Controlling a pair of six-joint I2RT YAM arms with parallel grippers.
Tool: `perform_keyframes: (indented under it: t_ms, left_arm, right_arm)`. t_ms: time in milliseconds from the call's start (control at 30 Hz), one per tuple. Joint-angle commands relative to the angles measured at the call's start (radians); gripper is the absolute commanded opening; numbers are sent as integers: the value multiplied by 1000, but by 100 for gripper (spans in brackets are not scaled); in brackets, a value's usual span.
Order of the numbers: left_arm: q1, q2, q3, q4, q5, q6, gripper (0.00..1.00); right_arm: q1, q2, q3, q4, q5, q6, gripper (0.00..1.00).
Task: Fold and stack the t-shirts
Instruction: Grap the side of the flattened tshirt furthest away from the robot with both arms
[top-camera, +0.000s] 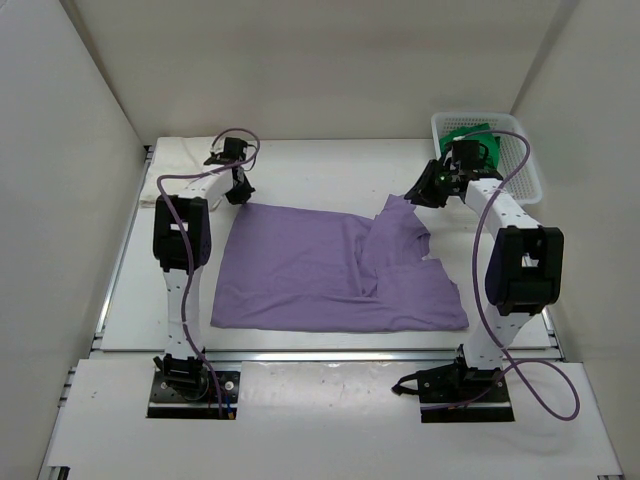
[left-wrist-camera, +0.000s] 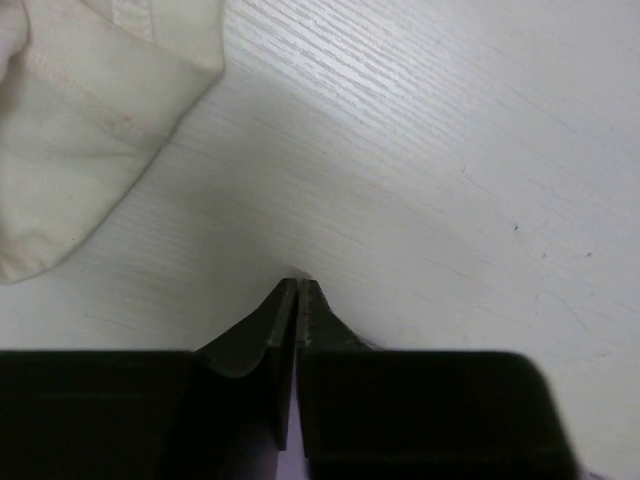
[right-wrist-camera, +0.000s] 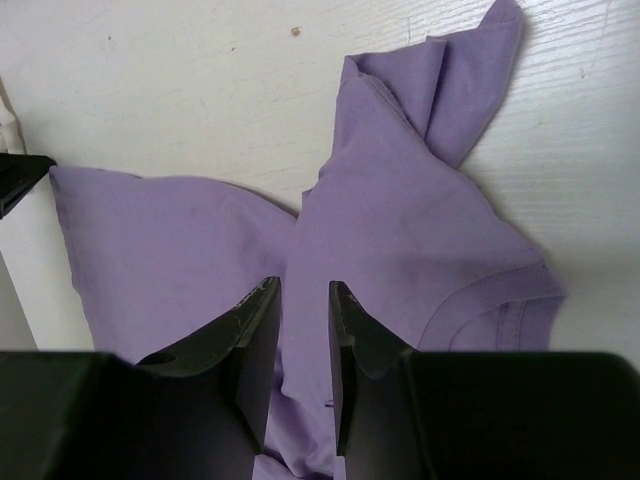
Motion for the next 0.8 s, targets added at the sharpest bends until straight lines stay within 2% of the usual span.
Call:
perform_keyframes:
  t_ms: [0,33,67,267,400,500,633,767]
  left_arm:
    - [-6,-25,-43,-55,25,-9,11]
    - [-6,-27,-43,-55,18,-12,2]
    - [3,-33,-49,-60,24,-16,0]
    - [72,-154,-113,-13,56,-47,0]
    - [124,-200,-179,9,75,-53,0]
    - [140,-209,-172,-11,58,-19,0]
    - [147,-220,-192,-6,68,-13,0]
    - [150,-229,-184,-3,90,-7,0]
  right_arm:
    - [-33,-40,2,18,-6,-5,23]
    - [-33,-40,-5,26,16,-7,24]
    - [-42,-34,-12,26,28,-19,24]
    - [-74,87,96,-17,105,-60,26]
    - [-54,162,184,-37,140,-68,26]
    - [-34,230,251,-44,152,-62,26]
    - [-13,326,365,-78,177,-70,28]
    - [26,460,555,-161,194,-80,33]
